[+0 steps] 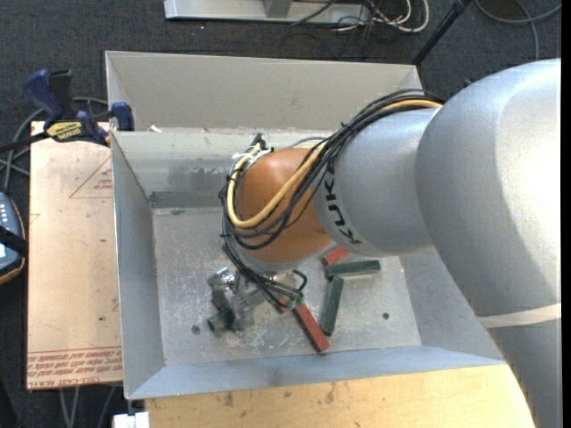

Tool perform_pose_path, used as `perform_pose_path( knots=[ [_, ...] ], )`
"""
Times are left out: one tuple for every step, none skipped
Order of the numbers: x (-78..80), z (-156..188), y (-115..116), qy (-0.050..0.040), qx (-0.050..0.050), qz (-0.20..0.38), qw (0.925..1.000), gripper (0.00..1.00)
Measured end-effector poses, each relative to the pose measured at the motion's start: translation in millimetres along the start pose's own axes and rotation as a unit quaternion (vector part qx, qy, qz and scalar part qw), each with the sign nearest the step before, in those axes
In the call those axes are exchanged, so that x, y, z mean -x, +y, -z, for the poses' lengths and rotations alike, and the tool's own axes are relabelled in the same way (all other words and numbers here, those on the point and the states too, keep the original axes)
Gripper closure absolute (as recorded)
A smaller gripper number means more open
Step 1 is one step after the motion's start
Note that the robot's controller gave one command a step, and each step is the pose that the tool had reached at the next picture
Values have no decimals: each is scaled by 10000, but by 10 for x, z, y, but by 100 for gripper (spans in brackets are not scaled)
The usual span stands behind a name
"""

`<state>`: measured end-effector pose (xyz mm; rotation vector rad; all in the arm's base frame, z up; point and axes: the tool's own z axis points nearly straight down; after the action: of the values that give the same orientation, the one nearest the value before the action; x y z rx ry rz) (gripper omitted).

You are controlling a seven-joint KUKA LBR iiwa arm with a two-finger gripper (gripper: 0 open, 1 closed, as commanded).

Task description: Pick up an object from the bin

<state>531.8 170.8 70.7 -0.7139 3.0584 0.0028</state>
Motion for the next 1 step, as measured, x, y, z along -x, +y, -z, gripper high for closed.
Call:
perform_pose_path(
  knots=[
    [-211,1246,-174,-41,-17,279,9996,100]
  ],
)
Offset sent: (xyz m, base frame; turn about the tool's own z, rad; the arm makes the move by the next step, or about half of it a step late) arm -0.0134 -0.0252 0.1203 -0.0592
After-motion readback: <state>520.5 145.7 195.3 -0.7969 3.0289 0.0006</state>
